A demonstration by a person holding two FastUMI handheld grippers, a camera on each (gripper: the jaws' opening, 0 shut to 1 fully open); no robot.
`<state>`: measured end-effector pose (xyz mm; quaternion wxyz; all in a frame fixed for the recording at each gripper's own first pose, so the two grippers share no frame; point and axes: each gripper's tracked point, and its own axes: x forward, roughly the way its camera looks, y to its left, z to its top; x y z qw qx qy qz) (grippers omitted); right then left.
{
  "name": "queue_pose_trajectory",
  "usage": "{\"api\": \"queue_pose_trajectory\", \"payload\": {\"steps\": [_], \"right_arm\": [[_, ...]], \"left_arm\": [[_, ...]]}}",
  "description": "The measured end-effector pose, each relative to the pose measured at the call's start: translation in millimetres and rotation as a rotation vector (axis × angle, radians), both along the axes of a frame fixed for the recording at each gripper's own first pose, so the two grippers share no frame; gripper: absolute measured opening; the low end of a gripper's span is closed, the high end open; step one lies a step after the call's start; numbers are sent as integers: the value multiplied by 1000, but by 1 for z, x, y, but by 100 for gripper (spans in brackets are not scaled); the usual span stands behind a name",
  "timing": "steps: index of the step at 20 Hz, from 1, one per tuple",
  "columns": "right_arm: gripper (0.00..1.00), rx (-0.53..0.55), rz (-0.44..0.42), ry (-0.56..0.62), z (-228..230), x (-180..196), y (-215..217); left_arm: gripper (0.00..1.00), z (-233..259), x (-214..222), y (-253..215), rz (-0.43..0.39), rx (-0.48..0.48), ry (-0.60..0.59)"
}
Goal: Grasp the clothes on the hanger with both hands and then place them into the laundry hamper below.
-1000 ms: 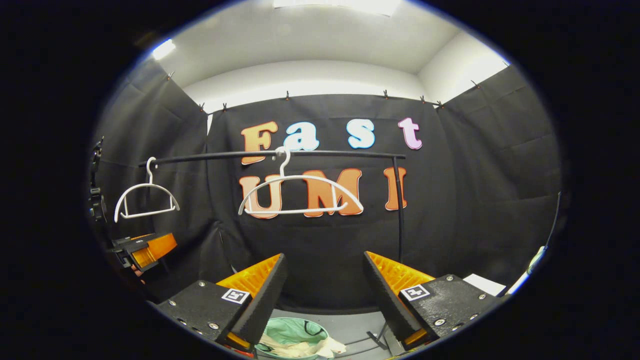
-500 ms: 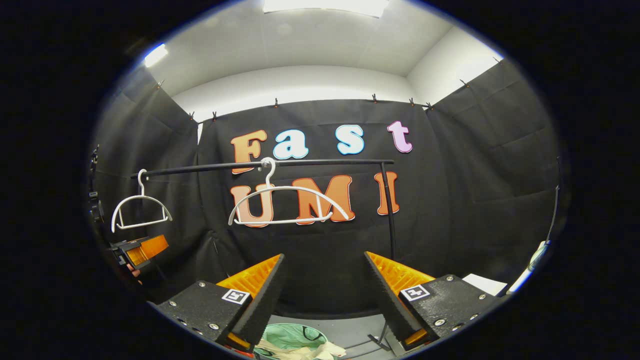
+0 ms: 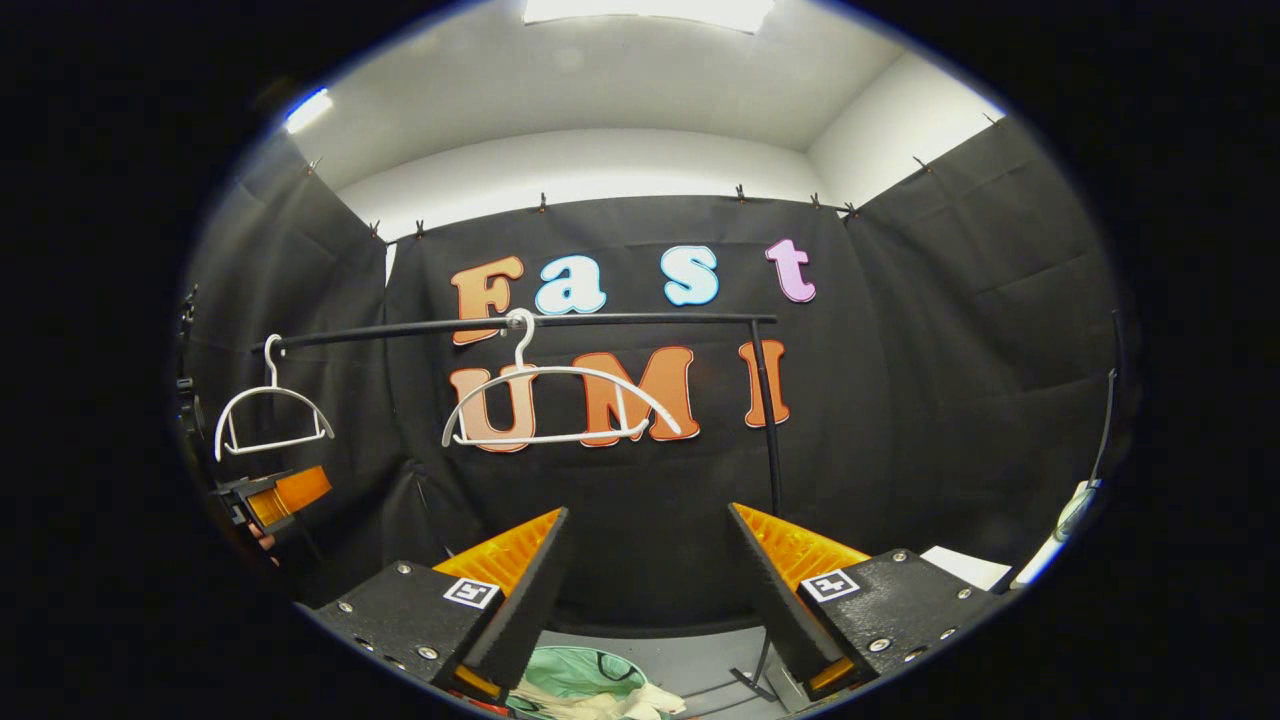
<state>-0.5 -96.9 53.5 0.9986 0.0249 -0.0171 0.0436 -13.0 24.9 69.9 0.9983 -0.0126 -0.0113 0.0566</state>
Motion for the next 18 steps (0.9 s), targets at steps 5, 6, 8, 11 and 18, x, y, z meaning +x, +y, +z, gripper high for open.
{"api": "queue_pose_trajectory", "payload": {"steps": [5, 6, 8, 11, 18], "right_arm": [[94, -10, -4, 1, 0, 3, -1], [94, -11, -3, 0, 0, 3, -1], [94, -11, -1, -2, 1, 2, 0], [94, -7, 4, 2, -2, 3, 2], [94, -7, 6, 13, -5, 2, 1]], "left_arm": [[96, -4, 2, 0, 5, -3, 8], [97, -5, 2, 0, 5, -5, 10], [97, -5, 2, 1, 7, -5, 11], [97, -3, 1, 1, 11, 1, 7], [97, -5, 1, 3, 17, -3, 12]]}}
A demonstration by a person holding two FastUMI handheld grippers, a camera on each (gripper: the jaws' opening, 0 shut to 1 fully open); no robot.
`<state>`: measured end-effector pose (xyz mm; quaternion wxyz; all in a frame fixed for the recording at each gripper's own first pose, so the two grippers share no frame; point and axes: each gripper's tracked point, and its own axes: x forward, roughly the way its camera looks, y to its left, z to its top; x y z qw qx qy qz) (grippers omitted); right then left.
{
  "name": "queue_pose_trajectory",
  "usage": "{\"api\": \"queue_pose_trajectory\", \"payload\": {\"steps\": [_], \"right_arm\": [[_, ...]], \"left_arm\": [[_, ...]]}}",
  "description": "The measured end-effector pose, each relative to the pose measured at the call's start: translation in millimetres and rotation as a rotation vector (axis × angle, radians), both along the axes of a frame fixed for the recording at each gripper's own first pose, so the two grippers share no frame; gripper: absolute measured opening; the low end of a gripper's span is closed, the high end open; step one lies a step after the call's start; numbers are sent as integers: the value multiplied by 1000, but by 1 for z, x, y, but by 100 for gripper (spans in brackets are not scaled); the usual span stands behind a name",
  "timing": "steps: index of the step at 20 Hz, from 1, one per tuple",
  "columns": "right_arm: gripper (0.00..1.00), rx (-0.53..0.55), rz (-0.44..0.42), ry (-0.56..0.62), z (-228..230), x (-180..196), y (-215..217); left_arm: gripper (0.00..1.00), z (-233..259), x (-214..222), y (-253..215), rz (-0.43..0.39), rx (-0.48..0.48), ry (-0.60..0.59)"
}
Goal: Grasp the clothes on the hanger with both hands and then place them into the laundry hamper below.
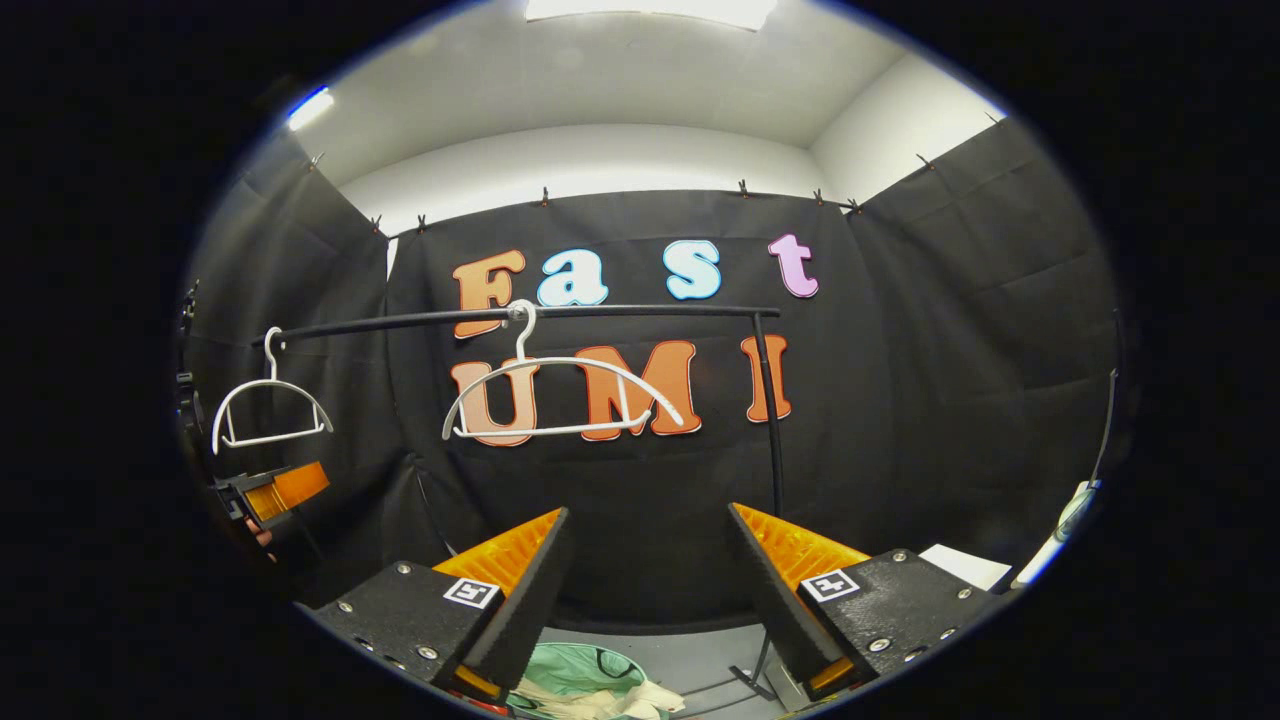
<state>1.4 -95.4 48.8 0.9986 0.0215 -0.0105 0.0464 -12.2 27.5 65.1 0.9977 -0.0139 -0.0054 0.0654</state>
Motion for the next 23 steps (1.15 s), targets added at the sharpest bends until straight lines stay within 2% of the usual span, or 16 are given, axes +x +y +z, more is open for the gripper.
{"api": "queue_pose_trajectory", "payload": {"steps": [19, 20, 23], "right_arm": [[94, -10, 8, -4, 2, -3, 5], [94, -11, 9, -3, 2, -2, 5], [94, -10, 11, -1, 0, -3, 5]], "left_arm": [[97, 1, -1, 1, -2, 1, -1], [100, 0, 0, 1, -2, 0, -1], [100, -1, -1, 2, 2, -3, 2]]}}
